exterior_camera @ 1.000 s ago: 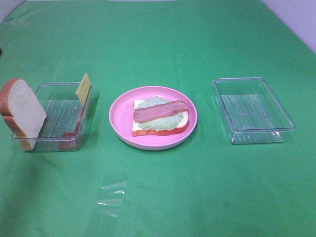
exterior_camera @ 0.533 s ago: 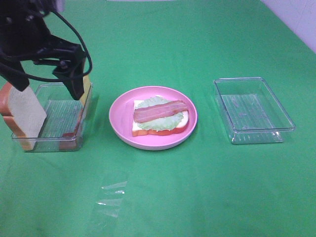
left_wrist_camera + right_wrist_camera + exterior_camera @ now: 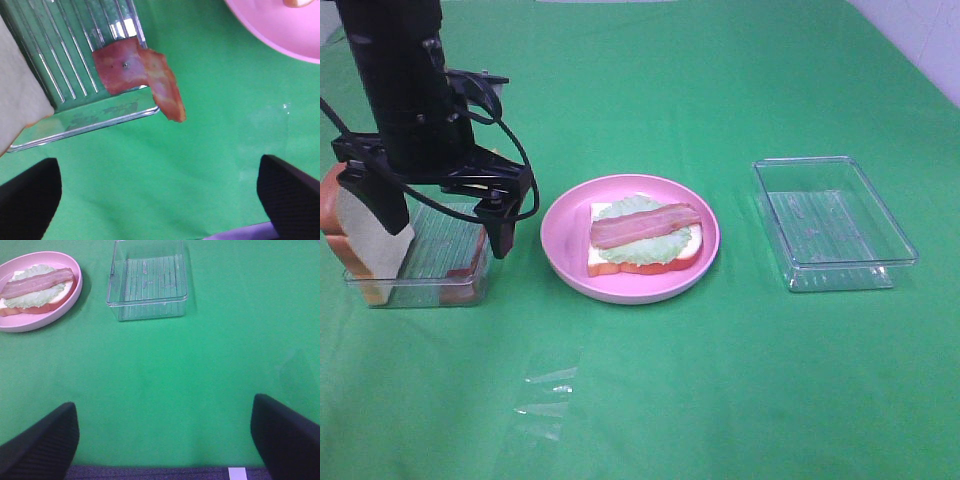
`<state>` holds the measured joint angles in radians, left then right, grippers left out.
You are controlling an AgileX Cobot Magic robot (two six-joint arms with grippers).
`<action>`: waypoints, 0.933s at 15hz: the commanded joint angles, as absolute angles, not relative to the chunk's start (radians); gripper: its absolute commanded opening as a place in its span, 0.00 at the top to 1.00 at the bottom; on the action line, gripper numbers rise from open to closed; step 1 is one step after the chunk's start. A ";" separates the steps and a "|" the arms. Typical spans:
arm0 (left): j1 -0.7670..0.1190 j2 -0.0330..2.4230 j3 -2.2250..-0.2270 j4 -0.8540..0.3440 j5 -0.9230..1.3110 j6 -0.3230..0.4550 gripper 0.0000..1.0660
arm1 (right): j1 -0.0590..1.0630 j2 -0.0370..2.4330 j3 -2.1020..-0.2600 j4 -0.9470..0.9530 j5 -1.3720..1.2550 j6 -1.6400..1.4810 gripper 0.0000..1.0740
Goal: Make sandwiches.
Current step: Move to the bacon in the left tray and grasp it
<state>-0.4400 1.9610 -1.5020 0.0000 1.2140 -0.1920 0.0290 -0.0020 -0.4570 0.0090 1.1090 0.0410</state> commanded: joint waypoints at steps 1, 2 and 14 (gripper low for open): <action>-0.446 1.988 -1.505 0.016 1.212 -0.196 0.08 | 0.022 -0.034 -0.455 0.013 1.107 0.034 0.17; -0.446 1.993 -1.505 0.020 1.203 -0.196 0.08 | 0.022 -0.034 -0.455 0.013 1.107 0.034 0.17; -0.440 2.108 -1.543 0.044 1.082 -0.195 0.10 | 0.022 -0.034 -0.455 0.013 1.107 0.034 0.17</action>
